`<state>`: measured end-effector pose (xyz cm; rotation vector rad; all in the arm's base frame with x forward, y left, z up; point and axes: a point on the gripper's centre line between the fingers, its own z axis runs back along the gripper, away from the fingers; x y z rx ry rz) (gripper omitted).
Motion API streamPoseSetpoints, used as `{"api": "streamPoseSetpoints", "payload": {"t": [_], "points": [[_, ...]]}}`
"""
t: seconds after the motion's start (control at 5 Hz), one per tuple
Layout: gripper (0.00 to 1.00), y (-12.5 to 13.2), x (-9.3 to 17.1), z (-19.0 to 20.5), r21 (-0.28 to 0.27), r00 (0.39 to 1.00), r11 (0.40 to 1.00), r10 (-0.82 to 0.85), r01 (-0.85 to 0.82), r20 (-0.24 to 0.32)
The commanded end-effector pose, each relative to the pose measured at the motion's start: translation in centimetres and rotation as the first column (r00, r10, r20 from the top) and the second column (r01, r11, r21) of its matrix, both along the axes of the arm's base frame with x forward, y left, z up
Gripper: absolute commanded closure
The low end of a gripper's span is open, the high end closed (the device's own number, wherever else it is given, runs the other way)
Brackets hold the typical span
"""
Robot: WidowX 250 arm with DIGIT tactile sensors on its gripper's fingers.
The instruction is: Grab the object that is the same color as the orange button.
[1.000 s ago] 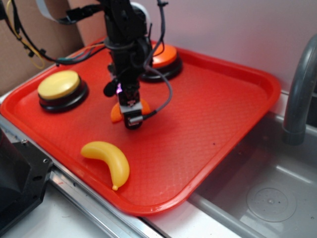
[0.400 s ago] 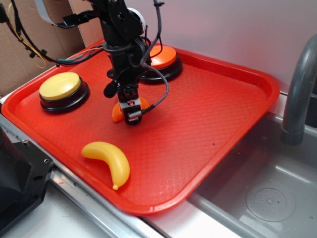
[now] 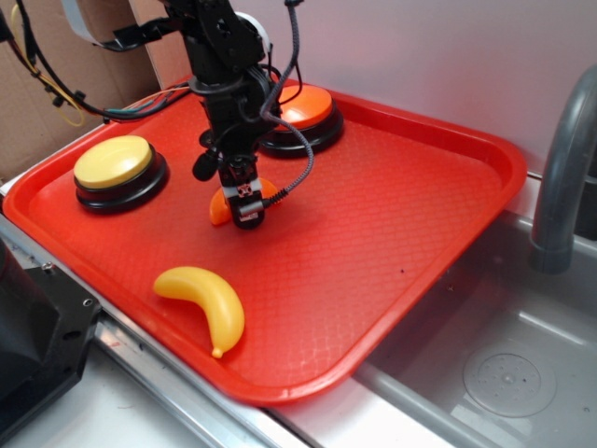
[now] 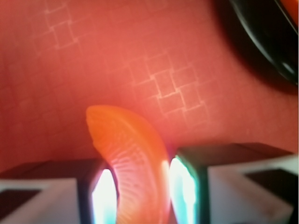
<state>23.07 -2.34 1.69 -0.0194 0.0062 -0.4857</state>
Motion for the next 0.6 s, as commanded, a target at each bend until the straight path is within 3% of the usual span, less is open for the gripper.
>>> {"api": "streamPoseSetpoints", "payload": {"t": [0.0,0.2,0.4], "points": [[1.0,-2.3,0.7,7.0,0.007,0.992,0.996,0.092,-0.093,0.09],[1.0,-3.0,0.4,11.3,0.077,0.983,0.986,0.141,-0.151,0.117],[1.0,-3.2,-0.1,13.3,0.087,0.974,0.975,0.194,-0.204,0.115]]}}
